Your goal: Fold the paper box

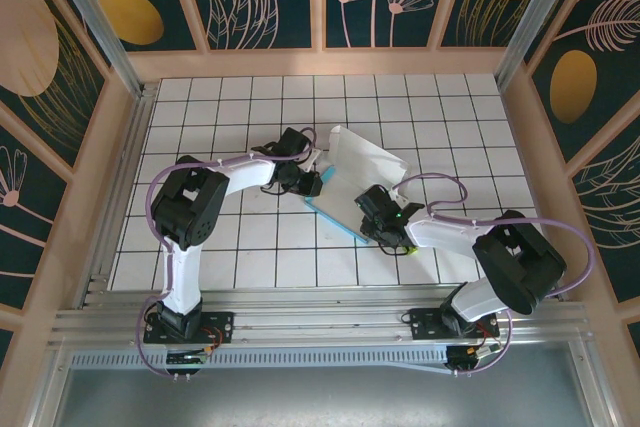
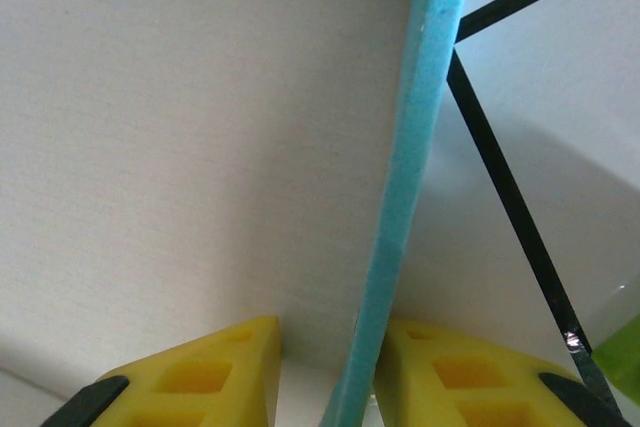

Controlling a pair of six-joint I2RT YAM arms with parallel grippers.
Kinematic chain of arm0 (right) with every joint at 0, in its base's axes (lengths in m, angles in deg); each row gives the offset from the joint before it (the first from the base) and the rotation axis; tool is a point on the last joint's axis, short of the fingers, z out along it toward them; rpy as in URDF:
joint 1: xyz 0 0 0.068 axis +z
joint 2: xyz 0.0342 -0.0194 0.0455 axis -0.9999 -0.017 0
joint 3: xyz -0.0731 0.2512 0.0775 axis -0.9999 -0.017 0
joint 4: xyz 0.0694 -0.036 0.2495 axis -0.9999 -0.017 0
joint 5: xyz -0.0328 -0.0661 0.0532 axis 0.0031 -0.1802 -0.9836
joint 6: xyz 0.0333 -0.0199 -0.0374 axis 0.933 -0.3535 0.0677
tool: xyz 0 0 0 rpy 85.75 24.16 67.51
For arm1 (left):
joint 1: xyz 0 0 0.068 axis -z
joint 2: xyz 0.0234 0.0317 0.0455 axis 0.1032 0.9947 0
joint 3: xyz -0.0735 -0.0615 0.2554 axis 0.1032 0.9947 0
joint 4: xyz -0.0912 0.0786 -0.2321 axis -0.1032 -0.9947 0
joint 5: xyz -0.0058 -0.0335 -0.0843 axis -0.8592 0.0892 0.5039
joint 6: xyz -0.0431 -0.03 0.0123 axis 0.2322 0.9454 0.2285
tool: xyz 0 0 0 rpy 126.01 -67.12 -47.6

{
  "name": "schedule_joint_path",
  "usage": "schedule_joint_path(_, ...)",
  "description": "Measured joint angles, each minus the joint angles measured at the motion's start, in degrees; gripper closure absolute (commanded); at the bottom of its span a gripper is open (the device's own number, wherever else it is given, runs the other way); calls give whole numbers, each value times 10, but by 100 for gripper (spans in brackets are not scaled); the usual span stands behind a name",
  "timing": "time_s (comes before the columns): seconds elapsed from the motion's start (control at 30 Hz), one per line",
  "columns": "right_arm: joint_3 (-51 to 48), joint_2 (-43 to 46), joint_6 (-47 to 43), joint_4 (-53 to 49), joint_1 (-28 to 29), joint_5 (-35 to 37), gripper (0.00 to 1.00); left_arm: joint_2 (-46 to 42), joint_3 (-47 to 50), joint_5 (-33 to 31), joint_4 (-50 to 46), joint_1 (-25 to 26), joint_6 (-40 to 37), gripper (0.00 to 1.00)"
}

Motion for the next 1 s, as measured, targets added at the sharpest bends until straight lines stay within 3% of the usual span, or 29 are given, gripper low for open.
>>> schedule_joint_path(0.07, 0, -1, 0, 0, 1, 2, 68, 1, -4, -11, -1, 1, -3, 100)
schedule_joint_path(0.3, 0, -2, -13, 0, 1, 2, 68, -2, -7, -94, -1, 28, -17, 100)
schedule_joint_path(0.43, 0, -2, -21, 0, 1, 2, 68, -2, -11, -149, 0, 42, -25, 83)
schedule_joint_path(0.57, 1, -2, -26, 1, 1, 2, 68, 10, -30, -160, -6, 42, -27, 83)
schedule_joint_path(0.73, 1, -2, -26, 3, 1, 2, 68, 27, -56, -160, -12, 43, -31, 100)
schedule_joint_path(0.87, 1, -2, -26, 3, 1, 2, 68, 29, -60, -160, -14, 43, -31, 99)
schedule_joint_path(1.0, 1, -2, -29, 4, 1, 2, 68, 29, -60, -155, -14, 43, -30, 86)
